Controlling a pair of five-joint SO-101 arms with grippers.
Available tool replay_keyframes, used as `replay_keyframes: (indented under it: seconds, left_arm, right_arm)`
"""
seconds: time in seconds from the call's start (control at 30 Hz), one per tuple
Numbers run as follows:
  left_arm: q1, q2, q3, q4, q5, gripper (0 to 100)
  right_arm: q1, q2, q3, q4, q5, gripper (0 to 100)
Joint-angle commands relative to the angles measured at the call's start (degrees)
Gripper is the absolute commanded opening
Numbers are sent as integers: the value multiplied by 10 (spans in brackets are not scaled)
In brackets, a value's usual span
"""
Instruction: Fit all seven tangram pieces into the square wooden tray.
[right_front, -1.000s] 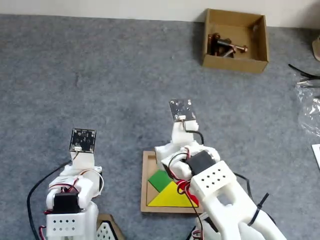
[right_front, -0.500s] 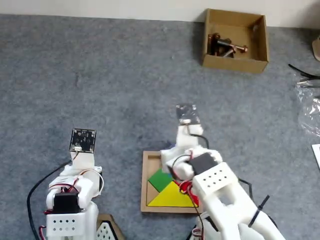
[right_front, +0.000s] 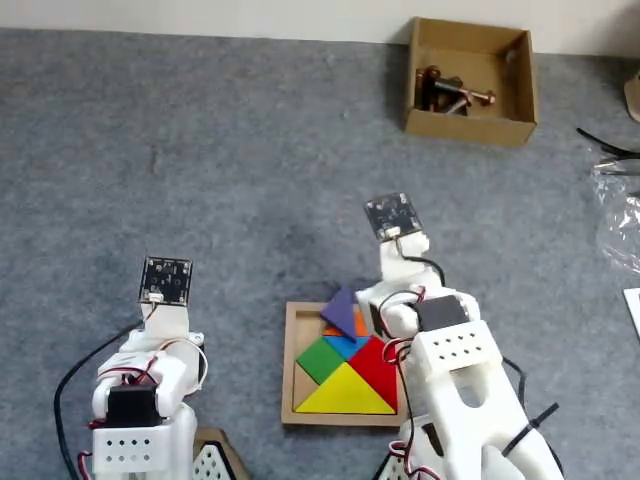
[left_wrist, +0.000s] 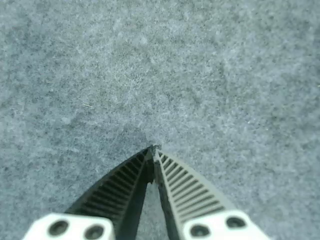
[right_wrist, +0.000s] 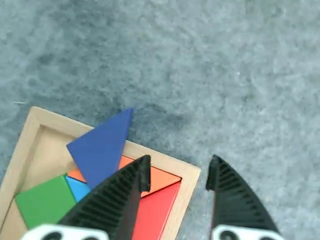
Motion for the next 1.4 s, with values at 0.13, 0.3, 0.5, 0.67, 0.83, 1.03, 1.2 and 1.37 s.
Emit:
replay_keyframes:
  seconds: [0.13,0.3,0.5,0.67,0.83,1.03,1.2,1.37]
  left_arm:
    - [-6,1,12,3,3,5]
    - [-6,1,12,3,3,5]
    - [-6,1,12,3,3,5]
    - [-6,1,12,3,3,5]
    - [-6,1,12,3,3,5]
    - [-6,1,12,3,3,5]
    - [-6,1,12,3,3,5]
    - [-6,1,12,3,3,5]
  right_arm:
    - [-10,-13,14,-57,26,30]
    - [-10,-13,48,-116,27,5]
    - [-11,-12,55,-154,27,5]
    - [-29,-12,73,-144,27,5]
    - [-79,-13,97,-143,27,5]
    - [-102,-14,93,-96,27,5]
    - [-127,-15,96,-95,27,5]
    - [-128,-17,96,-95,27,5]
